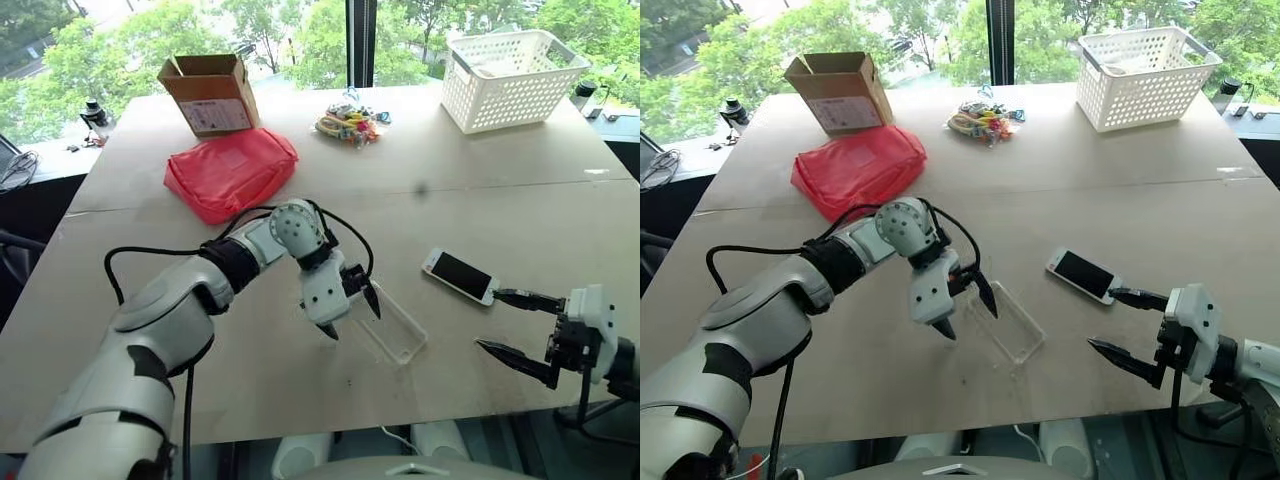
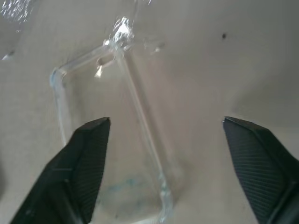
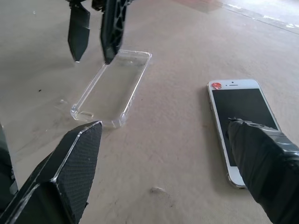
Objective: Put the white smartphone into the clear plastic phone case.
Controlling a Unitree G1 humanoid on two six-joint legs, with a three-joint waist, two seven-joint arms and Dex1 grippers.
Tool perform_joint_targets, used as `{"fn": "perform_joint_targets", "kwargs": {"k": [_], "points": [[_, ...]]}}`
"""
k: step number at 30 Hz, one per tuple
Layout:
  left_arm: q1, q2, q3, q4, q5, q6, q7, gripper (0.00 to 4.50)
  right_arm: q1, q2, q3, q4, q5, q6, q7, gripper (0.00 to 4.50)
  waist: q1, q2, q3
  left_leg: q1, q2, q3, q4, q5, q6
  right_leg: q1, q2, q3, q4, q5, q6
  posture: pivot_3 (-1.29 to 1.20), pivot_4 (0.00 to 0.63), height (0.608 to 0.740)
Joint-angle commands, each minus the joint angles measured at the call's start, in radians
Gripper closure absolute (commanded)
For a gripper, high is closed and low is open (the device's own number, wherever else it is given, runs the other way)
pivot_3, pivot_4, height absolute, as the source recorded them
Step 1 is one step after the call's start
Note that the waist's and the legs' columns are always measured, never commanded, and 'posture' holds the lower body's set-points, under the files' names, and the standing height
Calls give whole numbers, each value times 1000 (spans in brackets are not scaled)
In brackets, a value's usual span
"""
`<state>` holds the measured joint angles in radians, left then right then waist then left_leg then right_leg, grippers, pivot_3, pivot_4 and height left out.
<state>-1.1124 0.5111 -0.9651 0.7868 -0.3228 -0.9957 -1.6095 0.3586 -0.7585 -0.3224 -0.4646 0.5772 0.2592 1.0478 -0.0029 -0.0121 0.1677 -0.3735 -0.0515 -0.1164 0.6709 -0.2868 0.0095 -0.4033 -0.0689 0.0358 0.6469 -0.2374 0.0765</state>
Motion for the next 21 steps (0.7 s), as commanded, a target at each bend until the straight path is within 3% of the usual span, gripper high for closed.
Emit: {"fn": "perform_joint_targets", "kwargs": {"k": [1,4,8,10,14,21], "points": [[13,-25,187,-2,-30,147,51,92,12,5,-33,-42,13,-8,-13,0,-3,0,0,-1,0,0,0,0,0,-1,0,0,0,0,0,0,150,740],[145,55,290,-241,-64,479,156,92,18,6,-41,-45,16,-7,-20,0,-18,0,0,-5,1,-4,1,0,0,-7,0,-1,3,0,0,0,150,740],[394,251,372,-734,-93,1029,395,92,19,7,-37,-38,13,-7,-19,0,-42,1,1,-5,2,-6,-2,0,0,-11,1,3,8,-1,1,0,150,740],[498,296,416,-918,-107,1278,538,92,7,9,-25,-30,11,-6,-20,0,-37,2,1,-5,2,-7,-2,0,0,-12,2,5,10,-1,1,0,150,740],[585,218,501,-1040,-70,1653,822,92,-18,13,0,-23,7,-2,-21,0,-5,3,2,-3,0,-8,1,0,0,-8,1,5,11,-1,1,0,150,740],[655,107,518,-1077,-13,1827,953,92,-25,12,3,-18,4,-5,-19,0,-5,3,1,-2,0,-7,5,0,-1,-6,2,4,14,0,1,0,150,740]]}}
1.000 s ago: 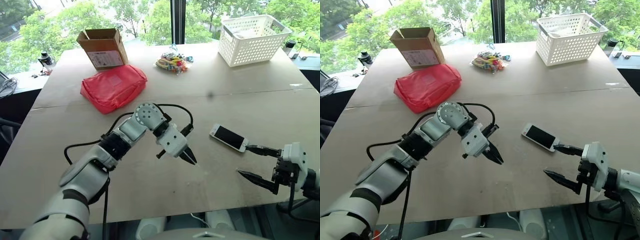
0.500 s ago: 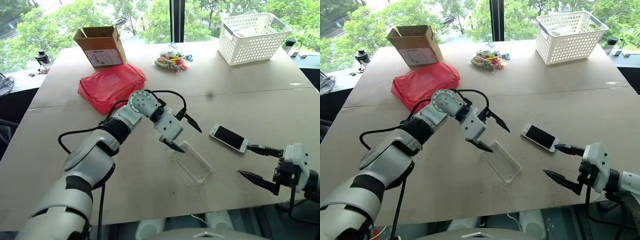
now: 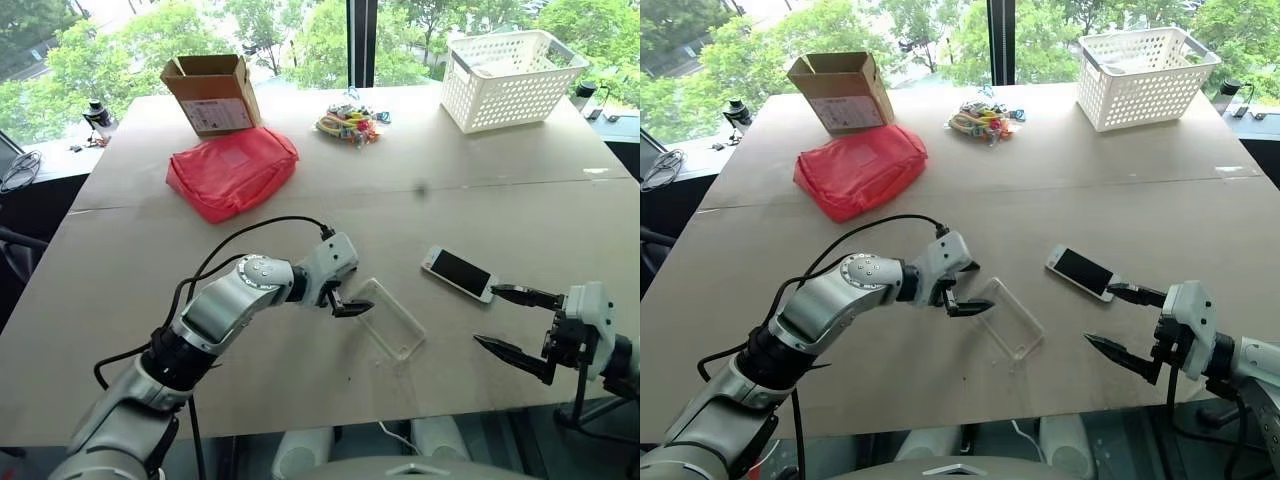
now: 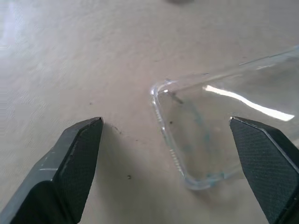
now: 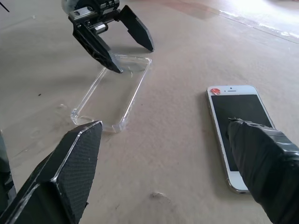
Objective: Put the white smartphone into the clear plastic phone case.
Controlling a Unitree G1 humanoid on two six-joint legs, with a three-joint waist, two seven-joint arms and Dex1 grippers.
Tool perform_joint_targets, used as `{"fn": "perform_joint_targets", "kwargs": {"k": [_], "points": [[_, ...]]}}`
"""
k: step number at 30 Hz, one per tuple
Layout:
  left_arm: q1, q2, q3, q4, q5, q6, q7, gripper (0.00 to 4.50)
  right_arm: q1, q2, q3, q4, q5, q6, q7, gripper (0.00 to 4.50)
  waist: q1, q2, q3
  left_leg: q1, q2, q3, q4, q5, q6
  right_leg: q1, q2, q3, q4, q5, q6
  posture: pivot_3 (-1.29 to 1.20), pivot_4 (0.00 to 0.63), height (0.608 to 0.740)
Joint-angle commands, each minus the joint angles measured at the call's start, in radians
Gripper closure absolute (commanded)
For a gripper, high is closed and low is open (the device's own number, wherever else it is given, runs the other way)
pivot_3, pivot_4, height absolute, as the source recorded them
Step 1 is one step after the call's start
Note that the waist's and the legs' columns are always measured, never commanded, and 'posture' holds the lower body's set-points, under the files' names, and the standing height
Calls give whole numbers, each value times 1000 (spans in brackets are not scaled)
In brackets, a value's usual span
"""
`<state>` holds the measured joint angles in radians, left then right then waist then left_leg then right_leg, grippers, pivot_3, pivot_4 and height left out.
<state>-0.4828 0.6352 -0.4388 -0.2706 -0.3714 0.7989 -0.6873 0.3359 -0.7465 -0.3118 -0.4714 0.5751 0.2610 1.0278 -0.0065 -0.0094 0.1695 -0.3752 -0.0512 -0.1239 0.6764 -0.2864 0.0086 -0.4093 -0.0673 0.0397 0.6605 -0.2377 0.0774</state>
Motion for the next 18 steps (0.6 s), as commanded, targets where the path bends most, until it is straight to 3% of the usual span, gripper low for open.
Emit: {"fn": "perform_joint_targets", "kwargs": {"k": [1,4,9,11,14,18], "points": [[32,-24,-14,-14,48,37,33,92,-1,1,-7,-11,4,-8,1,0,-1,1,-1,0,0,0,0,0,0,0,0,0,0,0,0,0,150,740],[41,-52,7,-8,52,64,45,927,2,1,-12,-18,5,-7,-2,0,1,1,-1,1,0,1,0,0,0,0,-1,1,0,0,0,0,150,740],[46,-59,14,-20,75,79,43,3066,20,0,-16,-30,2,-14,1,0,1,1,-1,1,0,2,0,0,0,0,-1,1,-1,0,0,0,150,740],[41,-61,12,-13,86,71,41,3685,22,-2,-13,-32,-2,-19,4,0,1,2,-1,1,0,2,0,0,0,0,-2,1,-1,0,0,0,150,740],[31,-83,19,0,93,26,33,4383,22,-1,-13,-34,-6,-21,3,0,1,2,-1,1,0,2,0,0,0,0,-2,1,-1,0,0,0,150,740],[-6,-115,23,58,104,-105,-41,4448,16,1,-9,-30,-10,-21,3,0,5,1,-1,0,0,2,0,0,0,0,-2,1,-1,0,0,0,150,740]]}}
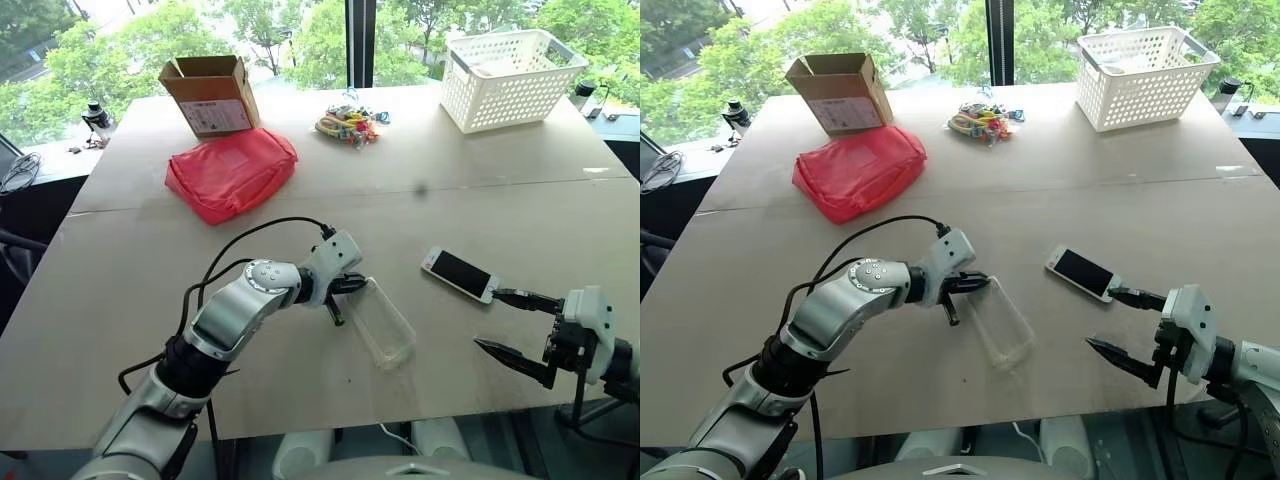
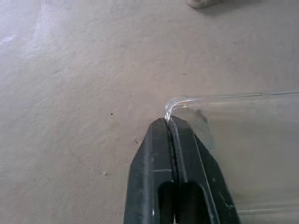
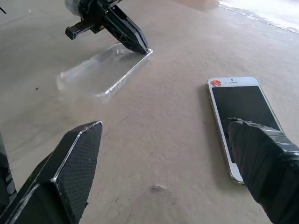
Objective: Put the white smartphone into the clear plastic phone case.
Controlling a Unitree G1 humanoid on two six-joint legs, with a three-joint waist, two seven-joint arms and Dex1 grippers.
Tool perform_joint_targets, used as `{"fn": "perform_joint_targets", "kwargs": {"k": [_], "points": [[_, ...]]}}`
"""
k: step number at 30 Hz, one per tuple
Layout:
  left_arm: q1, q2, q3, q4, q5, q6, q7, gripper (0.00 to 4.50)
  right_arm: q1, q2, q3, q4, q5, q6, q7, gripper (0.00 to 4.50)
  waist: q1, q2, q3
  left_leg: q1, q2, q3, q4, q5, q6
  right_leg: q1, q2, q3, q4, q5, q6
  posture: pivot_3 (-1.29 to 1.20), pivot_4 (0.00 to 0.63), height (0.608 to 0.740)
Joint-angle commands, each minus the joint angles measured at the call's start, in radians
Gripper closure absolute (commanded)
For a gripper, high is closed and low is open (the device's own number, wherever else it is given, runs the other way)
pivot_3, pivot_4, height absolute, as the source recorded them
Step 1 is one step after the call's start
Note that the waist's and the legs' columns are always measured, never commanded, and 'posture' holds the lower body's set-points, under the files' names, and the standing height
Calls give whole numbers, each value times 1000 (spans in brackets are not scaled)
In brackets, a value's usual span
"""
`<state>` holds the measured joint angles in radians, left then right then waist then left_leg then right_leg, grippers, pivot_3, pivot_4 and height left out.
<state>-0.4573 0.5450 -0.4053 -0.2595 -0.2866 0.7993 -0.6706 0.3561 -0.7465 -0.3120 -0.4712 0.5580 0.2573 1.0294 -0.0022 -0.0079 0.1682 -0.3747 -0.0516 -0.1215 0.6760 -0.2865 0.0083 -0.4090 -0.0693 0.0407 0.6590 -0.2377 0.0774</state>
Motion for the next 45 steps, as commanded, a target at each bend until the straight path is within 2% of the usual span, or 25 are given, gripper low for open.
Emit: {"fn": "perform_joint_targets", "kwargs": {"k": [1,8,12,16,19,22,24,28,32,35,36,38,39,42,45], "points": [[-47,-31,-14,78,32,-150,-79,4448,-7,1,-8,-29,7,-17,1,0,2,0,0,0,0,0,0,0,0,0,0,0,0,0,0,0,150,740],[-257,-116,-31,411,90,-575,-347,4448,-25,4,4,-29,3,-13,-4,0,9,0,0,-3,-1,2,0,1,-1,-2,0,-1,-1,0,0,0,150,740],[-400,-169,-69,615,94,-857,-649,4448,-16,5,2,-31,2,-18,-5,0,11,-1,0,-4,-2,6,0,2,-4,-3,0,-1,-2,0,0,0,150,740],[-480,-214,-154,769,66,-1050,-920,4448,-15,9,4,-39,1,-17,-12,0,9,-1,0,-5,-4,7,0,2,-4,-3,-1,-1,-3,0,0,0,150,740],[-543,-210,-308,876,59,-1251,-944,4448,-5,10,-2,-49,3,-17,-16,0,7,-1,1,-5,-5,7,0,0,0,-3,-1,-1,-3,0,0,0,150,740],[-626,-257,-439,1036,155,-1504,-944,4448,19,15,-12,-61,1,-21,-22,0,7,-2,1,-5,-4,6,0,0,1,-3,-1,-1,-1,0,0,0,150,740],[-679,-313,-458,1163,252,-1668,-944,4448,32,21,-15,-69,1,-23,-29,0,13,-2,1,-5,-5,6,1,0,1,-3,0,-1,-1,0,0,0,150,740],[-757,-422,-418,1340,353,-1806,-884,4448,45,31,-8,-84,-2,-24,-42,0,16,-3,2,-6,-6,6,3,-1,2,-3,-1,-1,-2,0,1,0,150,740],[-818,-488,-363,1427,468,-1888,-675,3278,51,32,-12,-96,0,-21,-53,0,16,-4,2,-7,-7,5,5,-1,3,-2,-1,-1,-2,0,3,0,150,740],[-822,-507,-279,1443,465,-1922,-554,1869,60,28,-24,-98,4,-20,-53,0,15,-5,3,-7,-7,5,6,-2,3,-2,-1,0,-2,0,4,0,150,740],[-818,-510,-246,1443,444,-1919,-544,1231,62,26,-26,-96,5,-21,-51,0,14,-5,3,-7,-7,4,6,-2,3,-3,-1,0,-1,0,4,0,150,740],[-800,-514,-177,1431,373,-1875,-570,562,62,23,-25,-90,6,-22,-46,0,10,-5,3,-7,-7,3,6,-2,3,-3,-1,0,-1,0,4,0,150,740],[-792,-507,-136,1416,338,-1840,-572,64,54,20,-18,-87,6,-20,-44,0,8,-5,3,-7,-7,3,6,-2,3,-3,-1,0,0,0,4,0,150,740],[-758,-466,-55,1350,280,-1717,-605,23,26,13,-8,-73,10,-12,-39,0,-2,-5,3,-6,-7,3,6,-2,3,-3,-1,0,0,0,4,0,150,740],[-663,-400,-8,1205,234,-1540,-642,23,0,11,6,-55,5,-12,-28,0,-15,-4,3,-5,-7,1,6,-2,3,-3,-1,0,2,0,4,0,150,740]]}}
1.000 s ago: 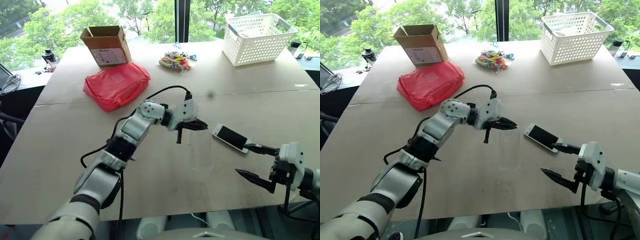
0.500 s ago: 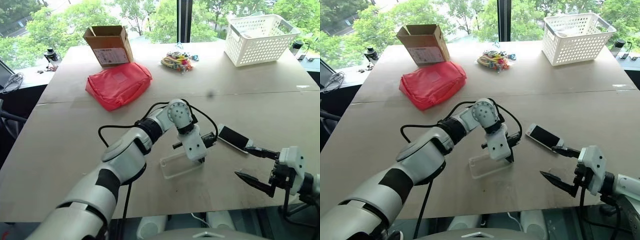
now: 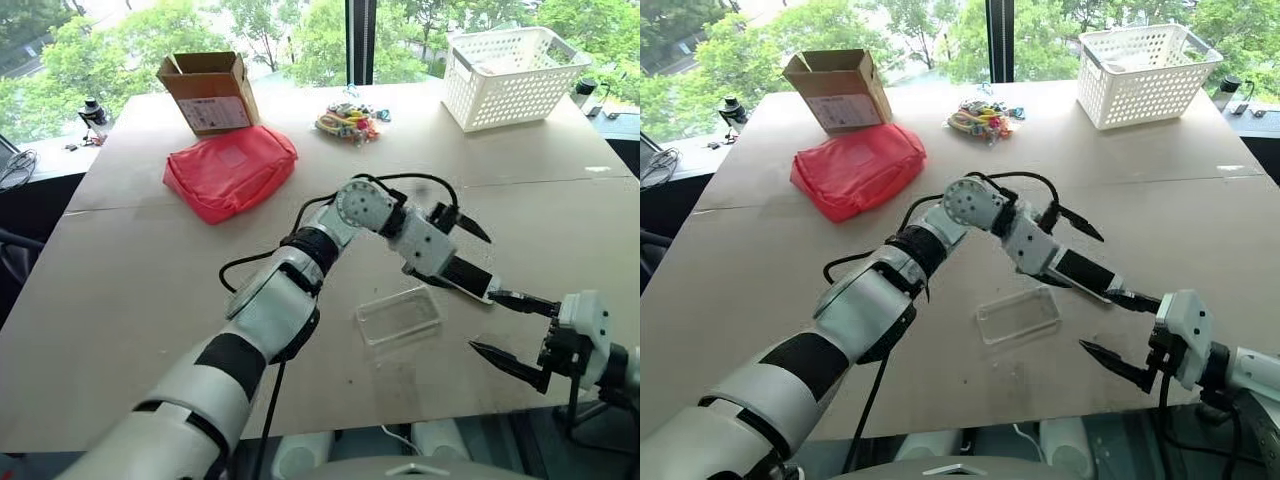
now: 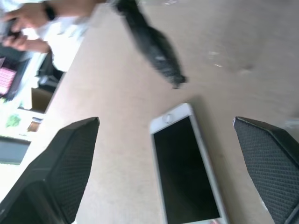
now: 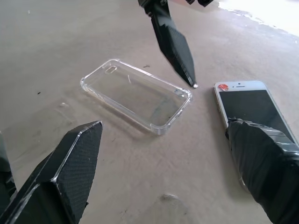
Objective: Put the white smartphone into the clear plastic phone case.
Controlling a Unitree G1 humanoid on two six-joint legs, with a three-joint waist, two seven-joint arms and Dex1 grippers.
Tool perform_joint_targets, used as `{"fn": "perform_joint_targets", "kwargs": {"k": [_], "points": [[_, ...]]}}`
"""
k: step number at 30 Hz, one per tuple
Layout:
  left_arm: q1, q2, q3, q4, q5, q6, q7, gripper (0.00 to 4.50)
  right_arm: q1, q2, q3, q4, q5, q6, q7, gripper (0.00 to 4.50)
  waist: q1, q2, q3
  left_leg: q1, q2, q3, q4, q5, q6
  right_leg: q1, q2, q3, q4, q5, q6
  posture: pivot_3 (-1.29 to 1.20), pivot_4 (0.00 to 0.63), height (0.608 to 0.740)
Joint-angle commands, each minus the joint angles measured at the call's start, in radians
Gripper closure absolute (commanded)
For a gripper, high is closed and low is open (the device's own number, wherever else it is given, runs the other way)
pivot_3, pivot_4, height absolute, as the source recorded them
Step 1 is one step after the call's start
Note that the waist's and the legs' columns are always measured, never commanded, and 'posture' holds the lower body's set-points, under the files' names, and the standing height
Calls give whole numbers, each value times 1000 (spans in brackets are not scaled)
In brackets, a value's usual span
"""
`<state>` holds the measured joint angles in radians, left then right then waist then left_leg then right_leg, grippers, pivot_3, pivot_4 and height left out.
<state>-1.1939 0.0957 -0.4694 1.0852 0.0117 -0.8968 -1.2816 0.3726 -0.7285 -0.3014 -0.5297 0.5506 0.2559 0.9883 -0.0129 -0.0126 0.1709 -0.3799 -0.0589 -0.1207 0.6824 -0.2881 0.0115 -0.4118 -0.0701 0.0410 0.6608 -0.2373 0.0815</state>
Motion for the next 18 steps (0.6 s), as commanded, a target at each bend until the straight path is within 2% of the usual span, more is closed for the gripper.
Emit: {"fn": "perform_joint_targets", "kwargs": {"k": [1,3,5,8,11,14,17,18], "points": [[120,79,65,-212,-64,241,-21,23,-22,-7,-1,8,11,-10,17,0,-7,1,0,1,0,0,0,0,0,0,0,0,0,0,0,0,150,740],[248,159,68,-417,-38,435,7,23,-35,-8,4,19,8,-12,22,0,-11,1,0,1,1,-1,0,0,0,0,0,0,1,0,0,0,150,740],[405,228,75,-694,-45,709,50,23,-42,-9,6,23,9,-10,23,0,-13,1,0,1,3,-1,-1,0,0,0,0,0,1,0,0,0,150,740],[555,270,90,-1002,-63,1031,126,23,-41,-9,5,25,9,-12,25,0,-7,2,0,0,4,-2,-1,0,-1,-1,0,1,1,0,0,0,150,740],[644,301,80,-1170,-41,1225,177,23,-35,-9,1,26,9,-13,28,0,18,1,0,-1,3,-4,2,0,0,0,-1,-1,1,0,0,0,150,740],[672,300,61,-1221,-20,1319,224,23,-29,-7,2,20,9,-11,27,0,23,2,-1,0,3,-3,2,0,0,1,0,0,1,0,0,0,150,740],[672,297,41,-1236,-13,1378,244,778,-25,-8,4,18,3,-11,24,0,23,2,-1,1,3,-2,2,0,-1,1,0,0,1,0,0,0,150,740],[669,298,31,-1232,-5,1383,248,1316,-20,-7,-2,17,2,-12,21,0,23,2,-1,1,3,-2,2,0,-1,1,0,0,1,0,0,0,150,740]]}}
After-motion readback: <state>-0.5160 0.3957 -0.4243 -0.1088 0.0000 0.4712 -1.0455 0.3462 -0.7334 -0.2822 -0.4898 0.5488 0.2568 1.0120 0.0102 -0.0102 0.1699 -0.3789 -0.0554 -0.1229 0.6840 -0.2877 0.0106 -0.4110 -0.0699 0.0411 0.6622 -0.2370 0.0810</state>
